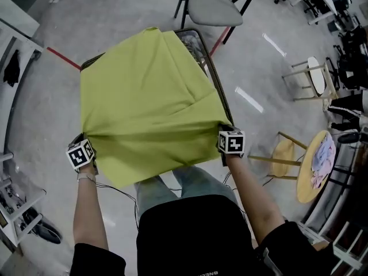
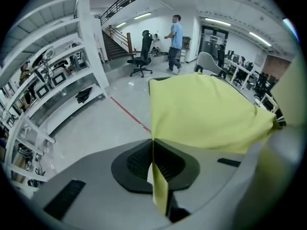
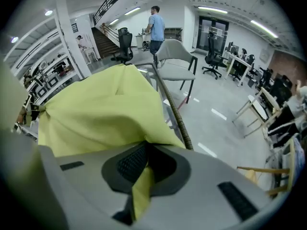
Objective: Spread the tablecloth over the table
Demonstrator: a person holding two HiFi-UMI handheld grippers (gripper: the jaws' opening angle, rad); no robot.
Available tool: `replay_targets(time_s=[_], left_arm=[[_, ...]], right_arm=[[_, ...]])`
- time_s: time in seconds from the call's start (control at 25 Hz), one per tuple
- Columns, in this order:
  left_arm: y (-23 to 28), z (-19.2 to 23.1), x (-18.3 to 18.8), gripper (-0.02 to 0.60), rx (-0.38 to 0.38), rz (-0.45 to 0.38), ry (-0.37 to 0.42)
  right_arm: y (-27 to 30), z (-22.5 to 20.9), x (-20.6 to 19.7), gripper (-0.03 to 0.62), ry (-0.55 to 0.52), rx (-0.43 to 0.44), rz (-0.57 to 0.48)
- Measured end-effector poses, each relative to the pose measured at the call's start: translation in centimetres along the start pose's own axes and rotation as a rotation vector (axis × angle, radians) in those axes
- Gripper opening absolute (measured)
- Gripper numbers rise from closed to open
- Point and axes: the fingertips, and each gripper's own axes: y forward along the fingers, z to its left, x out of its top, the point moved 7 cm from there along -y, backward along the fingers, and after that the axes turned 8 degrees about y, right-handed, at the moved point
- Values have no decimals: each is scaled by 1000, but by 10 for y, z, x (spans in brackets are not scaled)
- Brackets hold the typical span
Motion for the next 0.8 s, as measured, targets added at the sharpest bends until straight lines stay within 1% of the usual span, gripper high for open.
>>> replay_targets(time_s=[0.28,0.48,0.6,0.8], left_arm=[[-11,37,-58,15,61,65,-101],[-13,53,-90,15,87,124,-160],[-12,50,-97,17,73,123,-174],[-6,47,-90,18,-14,61,-176]], right_arm=[[9,43,-8,17,-73,57,51],[11,64,-11,18,-112,67,76],[12,66,-10,20,-114,58,86],[6,64,-2,21,-76,33,83]])
